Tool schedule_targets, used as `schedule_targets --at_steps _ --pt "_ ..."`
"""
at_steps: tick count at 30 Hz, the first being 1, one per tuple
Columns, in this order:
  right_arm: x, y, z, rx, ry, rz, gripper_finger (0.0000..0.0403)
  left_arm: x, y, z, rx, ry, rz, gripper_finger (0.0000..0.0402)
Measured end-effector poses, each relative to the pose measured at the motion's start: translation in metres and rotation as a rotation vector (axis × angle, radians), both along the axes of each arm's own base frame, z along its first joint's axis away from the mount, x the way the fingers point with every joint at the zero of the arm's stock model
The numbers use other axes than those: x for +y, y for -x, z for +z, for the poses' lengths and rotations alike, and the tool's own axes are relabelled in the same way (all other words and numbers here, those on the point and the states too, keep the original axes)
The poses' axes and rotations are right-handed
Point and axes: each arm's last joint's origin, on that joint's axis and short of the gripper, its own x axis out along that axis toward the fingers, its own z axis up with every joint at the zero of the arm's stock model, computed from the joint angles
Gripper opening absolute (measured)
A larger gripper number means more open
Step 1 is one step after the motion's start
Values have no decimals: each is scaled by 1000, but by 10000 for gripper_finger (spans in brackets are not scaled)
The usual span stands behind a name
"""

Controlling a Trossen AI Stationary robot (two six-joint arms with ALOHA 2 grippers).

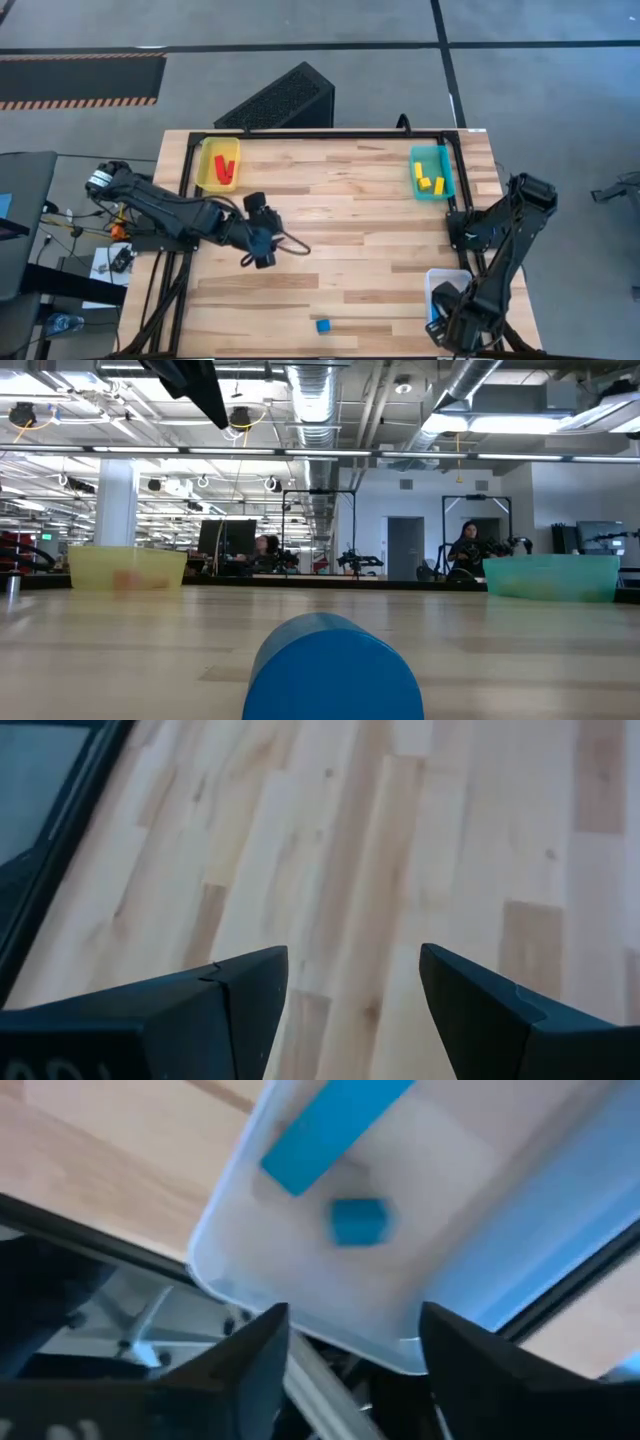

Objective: Sort & place blocks by color
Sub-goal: Put the top blue block into the transparent bin, then put the blue block into the transparent bin

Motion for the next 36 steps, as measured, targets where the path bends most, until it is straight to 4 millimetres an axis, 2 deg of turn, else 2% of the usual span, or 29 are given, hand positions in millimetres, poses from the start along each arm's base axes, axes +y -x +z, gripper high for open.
schedule_targets --at_steps 4,8,11,14,20,24,27,31,36 --pt "2 -6 -3 -4 -5 -53 267 -11 4 0 4 -1 -45 217" --pt "-3 -15 2 -69 26 -120 279 -19 7 0 -4 15 -44 217" --pt "-7 -30 9 -187 54 -136 279 -22 9 0 -20 16 -18 216" --pt "-7 -57 5 -288 60 -73 280 -23 14 3 -42 -21 2 209" --pt "-2 -132 -7 -489 103 246 280 -19 27 8 -29 4 66 183" --pt "1 -189 -14 -607 142 508 281 -19 38 10 8 -14 49 162" --pt "1 -223 -20 -653 182 694 281 -19 45 12 29 -24 39 143" --pt "1 -254 -32 -680 198 846 281 -18 48 11 54 -18 51 121" --pt "8 -274 -52 -704 209 1046 281 -20 51 9 72 7 69 105"
